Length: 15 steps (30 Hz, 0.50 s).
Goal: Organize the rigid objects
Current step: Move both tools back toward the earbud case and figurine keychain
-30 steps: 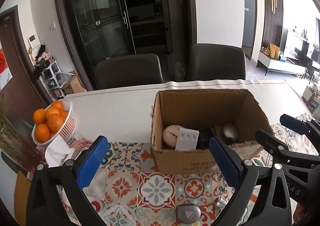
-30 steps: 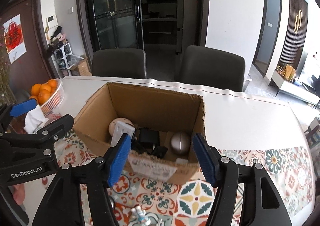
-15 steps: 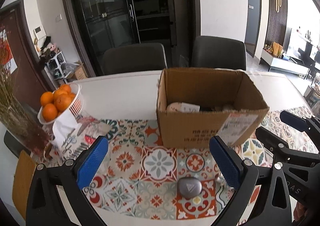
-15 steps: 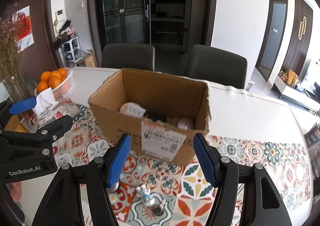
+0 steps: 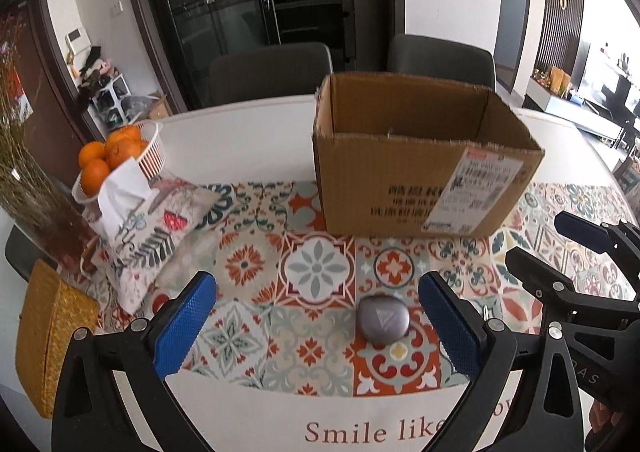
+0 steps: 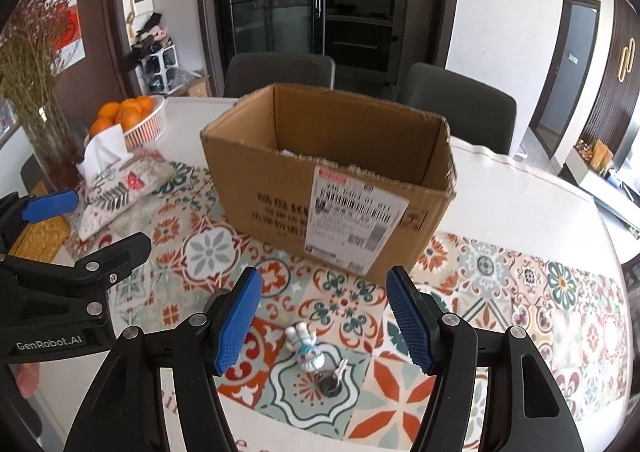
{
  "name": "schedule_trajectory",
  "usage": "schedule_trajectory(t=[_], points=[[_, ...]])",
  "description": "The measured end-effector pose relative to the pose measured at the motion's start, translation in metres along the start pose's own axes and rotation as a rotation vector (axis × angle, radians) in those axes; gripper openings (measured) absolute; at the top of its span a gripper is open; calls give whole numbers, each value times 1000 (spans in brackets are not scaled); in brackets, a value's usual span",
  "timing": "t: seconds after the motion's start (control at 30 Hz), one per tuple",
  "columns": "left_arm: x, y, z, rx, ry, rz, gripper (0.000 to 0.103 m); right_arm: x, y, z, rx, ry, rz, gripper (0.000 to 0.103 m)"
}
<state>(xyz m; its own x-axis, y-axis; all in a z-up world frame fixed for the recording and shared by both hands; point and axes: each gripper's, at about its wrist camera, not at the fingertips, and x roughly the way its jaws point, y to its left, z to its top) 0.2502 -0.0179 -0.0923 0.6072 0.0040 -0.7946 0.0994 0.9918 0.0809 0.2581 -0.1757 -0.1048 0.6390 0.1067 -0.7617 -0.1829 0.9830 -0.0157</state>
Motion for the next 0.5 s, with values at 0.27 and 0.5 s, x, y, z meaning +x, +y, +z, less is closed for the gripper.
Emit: schedule_trajectory(t=[0.27,0.5], points=[[9,-2,-19,-15,45,-13,103,12,4,-20,-25,52,16,65],[21,-1,-37,-26,92,-3,103,25,8,-34,-48,88,38,65]])
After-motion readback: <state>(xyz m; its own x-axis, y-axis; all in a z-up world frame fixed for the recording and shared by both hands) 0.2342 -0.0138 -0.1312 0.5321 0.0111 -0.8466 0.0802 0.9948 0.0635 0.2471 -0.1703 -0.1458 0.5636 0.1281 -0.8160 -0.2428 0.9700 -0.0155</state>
